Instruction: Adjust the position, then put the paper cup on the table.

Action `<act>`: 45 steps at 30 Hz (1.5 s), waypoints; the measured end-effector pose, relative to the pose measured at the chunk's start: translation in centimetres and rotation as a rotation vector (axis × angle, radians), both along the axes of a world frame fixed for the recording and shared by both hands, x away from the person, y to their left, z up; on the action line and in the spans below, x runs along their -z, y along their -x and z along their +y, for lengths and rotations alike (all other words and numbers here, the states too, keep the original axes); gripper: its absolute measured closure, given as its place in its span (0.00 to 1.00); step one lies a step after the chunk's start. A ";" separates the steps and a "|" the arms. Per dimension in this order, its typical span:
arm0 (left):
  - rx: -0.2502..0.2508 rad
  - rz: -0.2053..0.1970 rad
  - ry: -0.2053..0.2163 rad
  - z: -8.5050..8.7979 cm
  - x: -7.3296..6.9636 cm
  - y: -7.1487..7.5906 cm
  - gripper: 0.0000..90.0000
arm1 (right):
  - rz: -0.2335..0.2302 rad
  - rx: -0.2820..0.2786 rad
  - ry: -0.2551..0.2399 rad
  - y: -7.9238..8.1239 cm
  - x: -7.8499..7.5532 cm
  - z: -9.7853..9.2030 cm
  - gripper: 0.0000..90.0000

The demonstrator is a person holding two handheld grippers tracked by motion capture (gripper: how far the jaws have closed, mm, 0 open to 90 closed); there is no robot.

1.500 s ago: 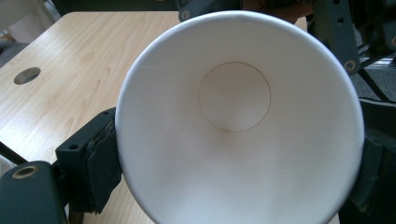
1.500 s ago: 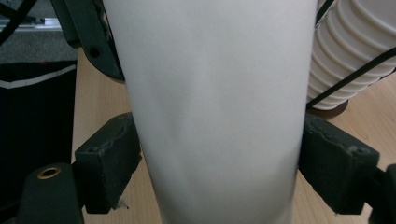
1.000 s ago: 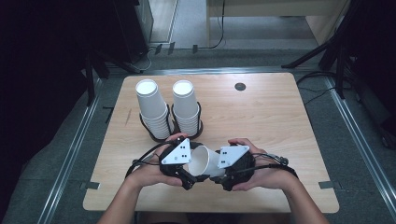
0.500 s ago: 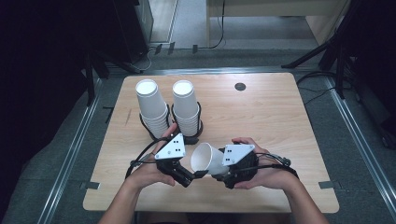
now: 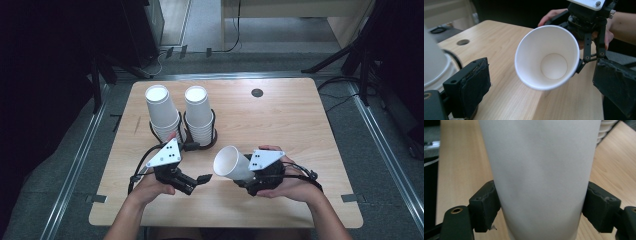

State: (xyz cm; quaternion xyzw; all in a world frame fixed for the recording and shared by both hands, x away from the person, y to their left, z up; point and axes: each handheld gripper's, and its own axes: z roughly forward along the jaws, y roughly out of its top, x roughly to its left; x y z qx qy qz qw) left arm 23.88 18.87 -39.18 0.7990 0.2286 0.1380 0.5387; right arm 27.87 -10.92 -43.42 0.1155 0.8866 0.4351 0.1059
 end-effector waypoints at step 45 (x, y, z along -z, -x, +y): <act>-0.710 0.050 0.061 14.2 8.7 4.0 0.02 | -0.029 0.755 -0.398 -5.9 4.8 -5.7 0.23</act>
